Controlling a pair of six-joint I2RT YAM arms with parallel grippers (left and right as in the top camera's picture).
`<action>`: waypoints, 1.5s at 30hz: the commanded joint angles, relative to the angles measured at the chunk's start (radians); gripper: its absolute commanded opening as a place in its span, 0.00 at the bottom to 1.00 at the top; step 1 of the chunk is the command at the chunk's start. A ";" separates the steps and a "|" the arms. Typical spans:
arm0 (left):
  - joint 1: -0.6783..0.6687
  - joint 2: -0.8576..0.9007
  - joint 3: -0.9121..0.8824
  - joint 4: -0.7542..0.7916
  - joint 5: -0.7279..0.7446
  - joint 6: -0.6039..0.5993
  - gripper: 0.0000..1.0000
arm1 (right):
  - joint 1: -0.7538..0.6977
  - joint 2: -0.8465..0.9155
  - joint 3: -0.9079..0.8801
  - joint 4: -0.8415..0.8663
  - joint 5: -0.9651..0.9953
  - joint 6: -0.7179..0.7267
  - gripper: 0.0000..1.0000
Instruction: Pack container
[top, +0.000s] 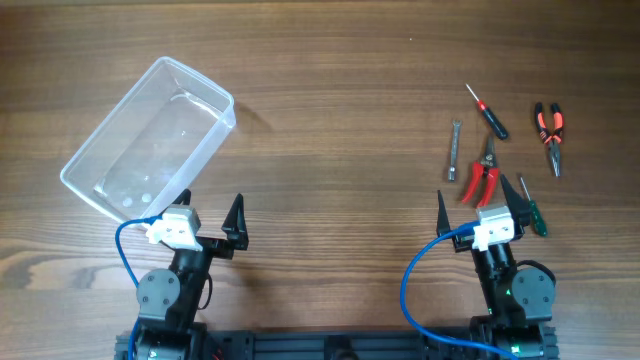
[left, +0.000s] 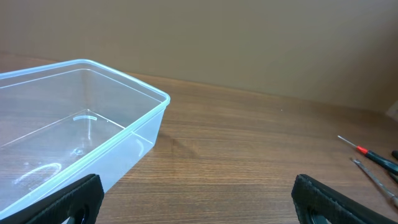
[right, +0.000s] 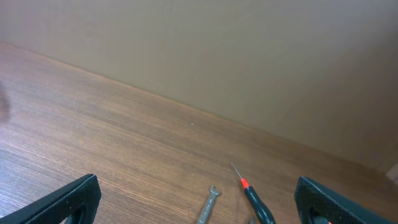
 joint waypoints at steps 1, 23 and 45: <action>-0.006 -0.010 -0.005 -0.004 0.014 -0.013 1.00 | 0.005 -0.012 -0.001 0.005 0.016 0.002 1.00; -0.006 -0.007 -0.005 -0.006 -0.008 -0.013 1.00 | 0.005 -0.012 0.000 0.069 -0.064 0.055 1.00; 0.119 0.925 1.146 -0.915 -0.436 -0.282 1.00 | 0.004 1.219 1.209 -0.742 -0.206 0.153 1.00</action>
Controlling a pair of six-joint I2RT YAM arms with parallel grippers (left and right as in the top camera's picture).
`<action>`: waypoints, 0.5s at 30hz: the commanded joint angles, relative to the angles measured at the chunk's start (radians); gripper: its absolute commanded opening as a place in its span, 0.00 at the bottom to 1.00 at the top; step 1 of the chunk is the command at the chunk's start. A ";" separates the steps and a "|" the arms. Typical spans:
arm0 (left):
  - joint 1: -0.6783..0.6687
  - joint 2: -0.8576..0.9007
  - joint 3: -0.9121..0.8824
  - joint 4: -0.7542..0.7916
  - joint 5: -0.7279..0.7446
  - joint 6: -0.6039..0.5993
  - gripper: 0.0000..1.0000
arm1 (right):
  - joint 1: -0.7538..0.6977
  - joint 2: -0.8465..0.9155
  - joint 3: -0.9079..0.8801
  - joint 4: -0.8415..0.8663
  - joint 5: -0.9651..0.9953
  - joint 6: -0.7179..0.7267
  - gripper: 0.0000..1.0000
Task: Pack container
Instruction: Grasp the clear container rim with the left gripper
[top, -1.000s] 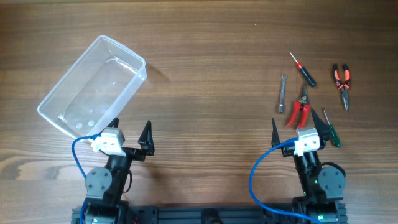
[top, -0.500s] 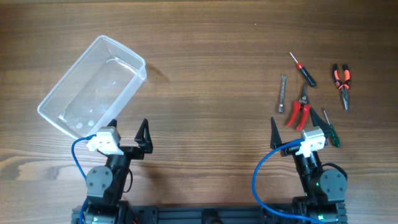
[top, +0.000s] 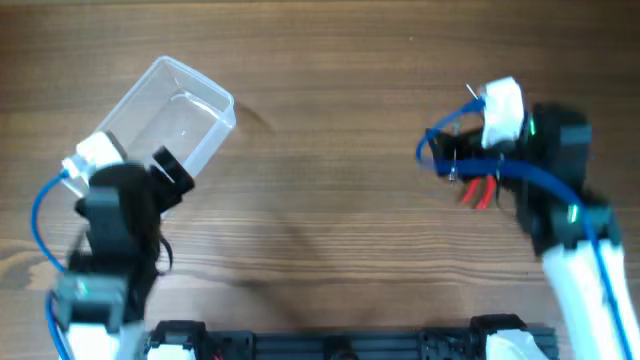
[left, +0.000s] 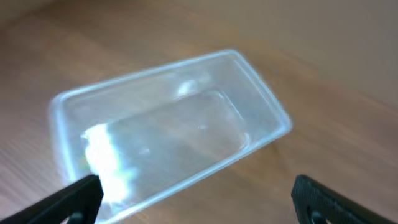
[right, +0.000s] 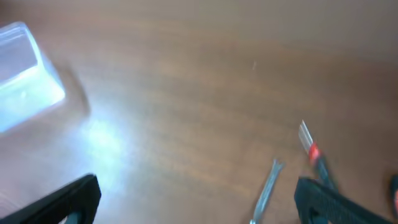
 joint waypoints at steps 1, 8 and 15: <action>0.063 0.174 0.246 -0.229 0.032 -0.039 1.00 | 0.004 0.176 0.214 -0.152 -0.039 0.001 1.00; 0.205 0.318 0.290 -0.358 0.295 -0.082 1.00 | 0.004 0.290 0.335 -0.295 -0.084 0.073 1.00; 0.546 0.452 0.347 -0.376 0.331 -0.079 1.00 | 0.004 0.362 0.450 -0.405 -0.008 0.064 1.00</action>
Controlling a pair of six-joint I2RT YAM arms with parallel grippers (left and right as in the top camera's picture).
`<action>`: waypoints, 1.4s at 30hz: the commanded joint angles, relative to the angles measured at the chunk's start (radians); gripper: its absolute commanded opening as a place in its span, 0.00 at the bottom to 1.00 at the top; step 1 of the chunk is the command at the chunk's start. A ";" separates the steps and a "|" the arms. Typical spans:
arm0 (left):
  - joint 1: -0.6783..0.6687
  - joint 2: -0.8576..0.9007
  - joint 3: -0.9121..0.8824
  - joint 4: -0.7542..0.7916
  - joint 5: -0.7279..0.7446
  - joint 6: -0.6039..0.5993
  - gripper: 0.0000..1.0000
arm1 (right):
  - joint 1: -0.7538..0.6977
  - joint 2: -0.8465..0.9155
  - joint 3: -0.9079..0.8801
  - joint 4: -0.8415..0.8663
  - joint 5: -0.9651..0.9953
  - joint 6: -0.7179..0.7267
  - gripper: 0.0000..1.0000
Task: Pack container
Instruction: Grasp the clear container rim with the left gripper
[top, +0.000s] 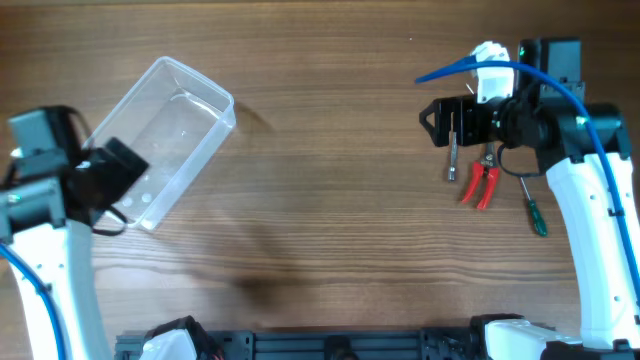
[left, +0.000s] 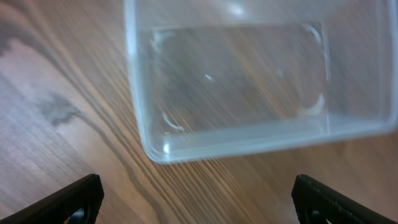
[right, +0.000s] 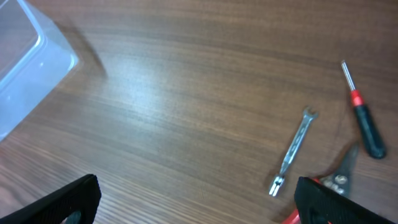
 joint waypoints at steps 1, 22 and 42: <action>0.164 0.073 0.027 0.024 0.045 -0.013 1.00 | 0.004 0.045 0.031 -0.016 0.028 0.010 1.00; 0.230 0.586 0.023 0.248 0.139 0.077 0.91 | 0.004 0.080 0.031 -0.033 0.028 0.015 1.00; 0.230 0.592 0.023 0.225 0.150 0.077 0.04 | 0.004 0.079 0.031 -0.035 0.028 0.041 0.92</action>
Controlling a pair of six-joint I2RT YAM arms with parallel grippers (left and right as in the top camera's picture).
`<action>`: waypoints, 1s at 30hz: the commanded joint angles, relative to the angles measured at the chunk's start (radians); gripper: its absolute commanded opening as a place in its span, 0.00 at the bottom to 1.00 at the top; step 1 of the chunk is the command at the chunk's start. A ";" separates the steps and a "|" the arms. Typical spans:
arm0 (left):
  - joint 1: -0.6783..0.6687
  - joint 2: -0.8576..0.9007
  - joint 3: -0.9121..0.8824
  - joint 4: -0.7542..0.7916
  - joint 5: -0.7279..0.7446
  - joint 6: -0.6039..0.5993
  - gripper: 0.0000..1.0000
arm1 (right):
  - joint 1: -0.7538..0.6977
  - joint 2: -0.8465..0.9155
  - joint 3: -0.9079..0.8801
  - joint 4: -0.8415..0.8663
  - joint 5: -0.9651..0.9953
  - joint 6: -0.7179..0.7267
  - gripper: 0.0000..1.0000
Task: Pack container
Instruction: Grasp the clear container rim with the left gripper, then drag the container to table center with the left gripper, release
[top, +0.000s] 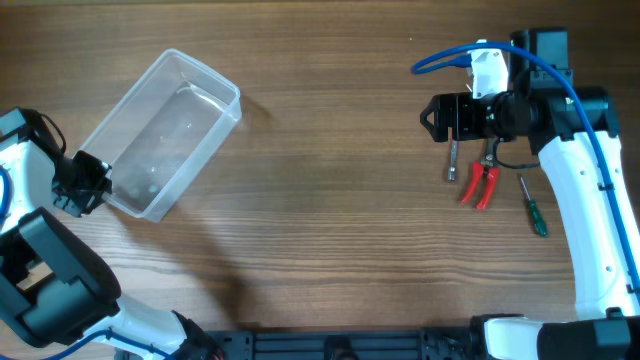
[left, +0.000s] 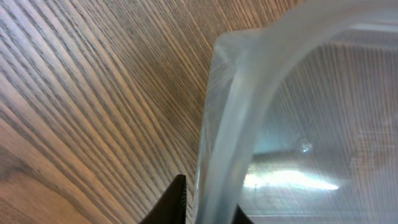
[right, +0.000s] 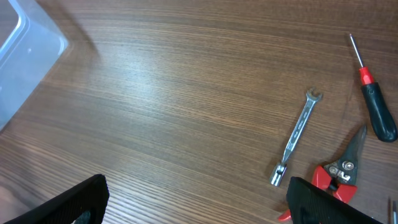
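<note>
The clear plastic container (top: 160, 135) lies empty and slantwise at the table's left. My left gripper (top: 85, 185) is at its near-left end. In the left wrist view the gripper (left: 208, 199) is shut on the container's wall (left: 227, 124), one finger on each side of the rim. My right gripper (top: 440, 118) hangs open over the tools at the right, above the small steel wrench (right: 297, 137). Next to it lie a red-and-black screwdriver (right: 373, 106) and red-handled cutters (right: 339, 177). Nothing is between the right gripper's fingers (right: 323, 199).
A green screwdriver (top: 530, 210) lies near the cutters (top: 480, 180). My right arm hides the far-right tools from overhead. The container's corner (right: 25, 56) shows at the right wrist view's left edge. Bare wood table (top: 330, 200) lies between container and tools.
My left gripper was open above the container's near-left end; now it is shut on that wall, and the container has shifted slightly right. The right gripper has barely moved.
Both grippers stood open at the table's near edge. Then the left was over the container and the right over the tools. Later both hung open, lower and steadier there. Now the left is shut on the container's wall, the right still open above the wrench.
</note>
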 joint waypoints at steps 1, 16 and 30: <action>0.000 0.002 0.014 0.001 0.017 -0.005 0.04 | 0.004 0.004 0.017 -0.002 0.016 0.015 0.92; -0.360 -0.210 0.016 0.069 0.039 0.024 0.04 | -0.026 -0.114 0.078 -0.002 0.360 0.177 1.00; -0.743 -0.113 0.016 0.104 -0.026 0.261 0.04 | -0.182 -0.153 0.083 -0.085 0.377 0.194 1.00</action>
